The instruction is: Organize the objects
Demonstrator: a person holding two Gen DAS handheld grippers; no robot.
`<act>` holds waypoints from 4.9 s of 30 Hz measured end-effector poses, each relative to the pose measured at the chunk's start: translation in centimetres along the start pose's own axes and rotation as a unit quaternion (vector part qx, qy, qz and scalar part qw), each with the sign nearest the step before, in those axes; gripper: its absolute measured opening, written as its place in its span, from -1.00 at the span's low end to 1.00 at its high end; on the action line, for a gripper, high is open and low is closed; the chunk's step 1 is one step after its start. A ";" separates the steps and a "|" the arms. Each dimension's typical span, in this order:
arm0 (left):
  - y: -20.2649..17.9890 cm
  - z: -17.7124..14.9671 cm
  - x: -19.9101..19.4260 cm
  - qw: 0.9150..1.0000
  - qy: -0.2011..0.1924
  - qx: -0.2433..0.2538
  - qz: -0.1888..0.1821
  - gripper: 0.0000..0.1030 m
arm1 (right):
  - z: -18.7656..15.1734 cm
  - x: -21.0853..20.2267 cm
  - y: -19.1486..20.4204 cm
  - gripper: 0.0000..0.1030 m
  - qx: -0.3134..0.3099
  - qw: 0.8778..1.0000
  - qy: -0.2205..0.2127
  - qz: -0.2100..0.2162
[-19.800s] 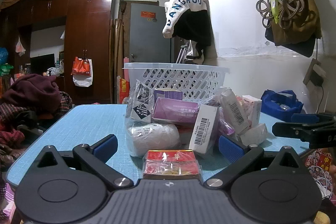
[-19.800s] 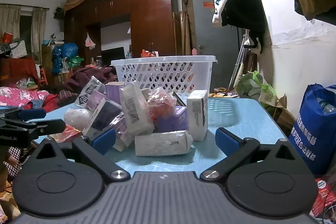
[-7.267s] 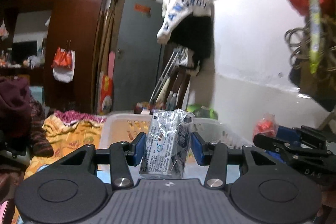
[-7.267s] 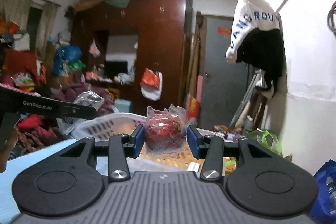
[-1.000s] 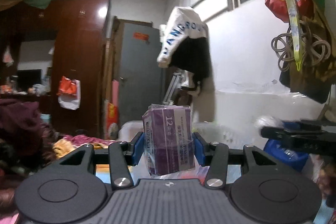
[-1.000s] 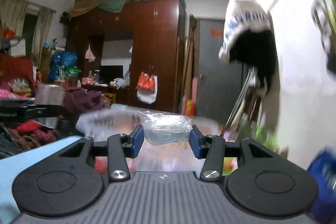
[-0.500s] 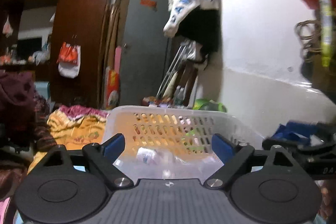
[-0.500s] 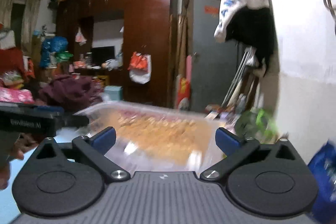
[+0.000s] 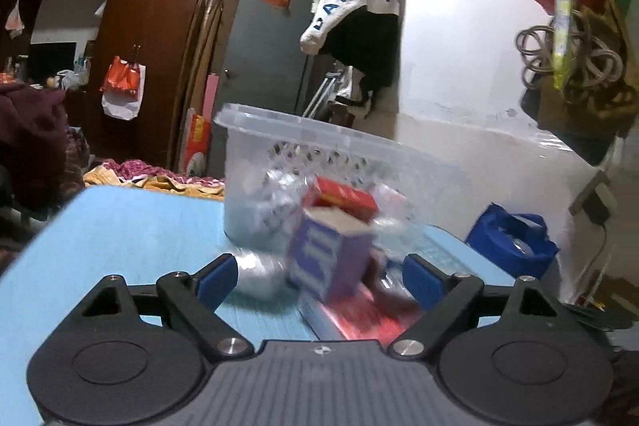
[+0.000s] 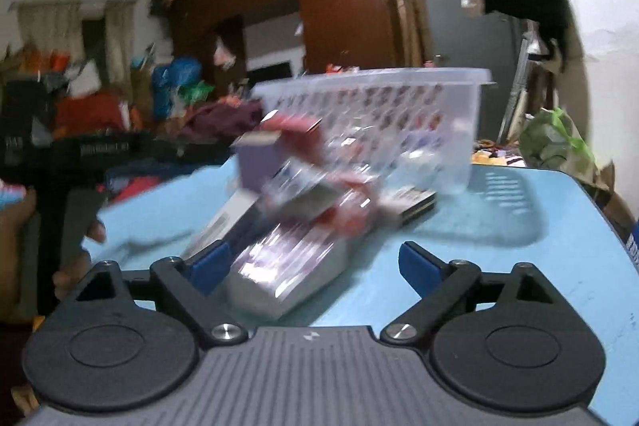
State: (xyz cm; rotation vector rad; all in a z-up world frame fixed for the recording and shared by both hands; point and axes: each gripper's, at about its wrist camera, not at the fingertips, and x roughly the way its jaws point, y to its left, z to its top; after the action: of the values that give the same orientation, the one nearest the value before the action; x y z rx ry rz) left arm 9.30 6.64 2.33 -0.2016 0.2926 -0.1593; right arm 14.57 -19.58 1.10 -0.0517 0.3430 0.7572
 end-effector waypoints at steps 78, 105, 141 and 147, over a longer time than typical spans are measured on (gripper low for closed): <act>-4.5 2.2 2.0 0.997 -0.045 0.056 0.024 -0.16 | 4.4 -1.1 -1.2 0.12 -0.036 0.992 -0.097 -0.077; -1.4 -3.4 -1.8 0.993 -0.037 0.088 0.074 0.19 | 1.5 -2.6 -1.8 0.13 -0.027 0.995 -0.075 -0.065; -3.6 9.5 2.6 0.989 -0.094 0.109 0.024 -0.67 | 9.8 0.6 -1.1 0.12 -0.057 0.990 -0.106 -0.071; -3.8 15.2 11.2 0.995 0.006 0.083 0.051 -0.61 | 15.3 6.8 -2.8 0.11 -0.070 0.990 -0.052 -0.107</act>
State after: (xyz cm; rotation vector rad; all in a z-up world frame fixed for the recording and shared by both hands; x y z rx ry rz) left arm 24.02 3.55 14.40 -0.0210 0.3001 -0.0832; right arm 25.41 -14.56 13.09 -0.1776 0.1818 0.5668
